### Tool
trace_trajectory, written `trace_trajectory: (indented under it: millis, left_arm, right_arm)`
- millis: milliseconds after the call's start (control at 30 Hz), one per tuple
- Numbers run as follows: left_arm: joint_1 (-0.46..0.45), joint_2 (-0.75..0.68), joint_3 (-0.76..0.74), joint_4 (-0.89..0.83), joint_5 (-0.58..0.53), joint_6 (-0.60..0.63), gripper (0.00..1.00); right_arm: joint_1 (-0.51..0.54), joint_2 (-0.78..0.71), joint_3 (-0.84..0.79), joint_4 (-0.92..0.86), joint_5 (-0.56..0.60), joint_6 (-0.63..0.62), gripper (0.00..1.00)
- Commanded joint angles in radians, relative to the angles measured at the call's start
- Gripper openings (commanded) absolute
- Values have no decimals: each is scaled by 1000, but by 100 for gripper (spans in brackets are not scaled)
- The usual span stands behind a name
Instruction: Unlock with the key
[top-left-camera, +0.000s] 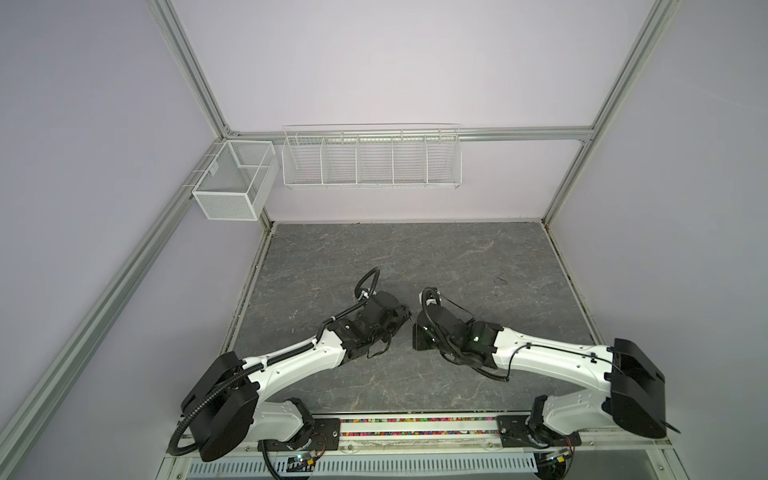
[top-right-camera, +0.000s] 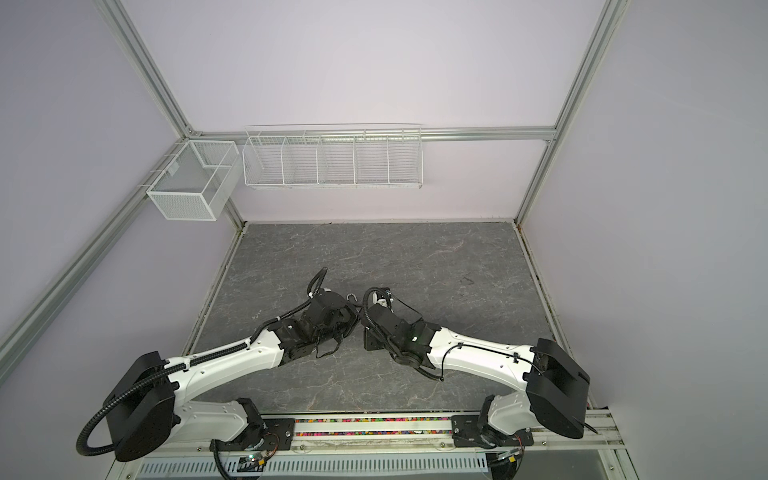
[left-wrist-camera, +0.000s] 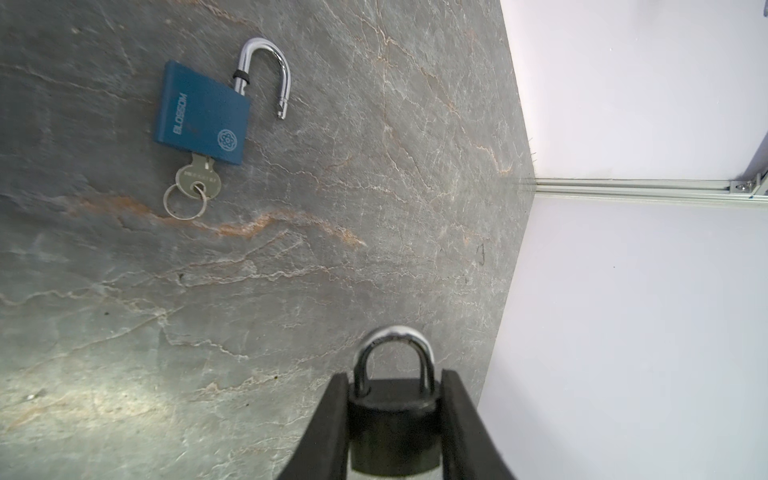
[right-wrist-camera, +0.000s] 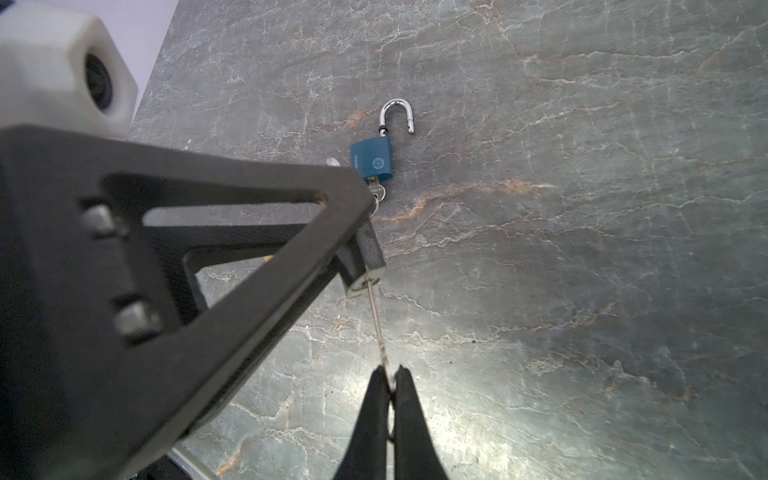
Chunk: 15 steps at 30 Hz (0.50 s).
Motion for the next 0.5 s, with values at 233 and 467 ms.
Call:
trace_trajectory:
  millis: [233, 467]
  left_arm:
    - [-27, -19, 34, -66, 8, 40, 0]
    - [-38, -5, 49, -87, 1, 47, 0]
  right_arm:
    - [-13, -42, 51, 61, -33, 6, 6]
    - [-10, -40, 75, 30, 3, -21, 6]
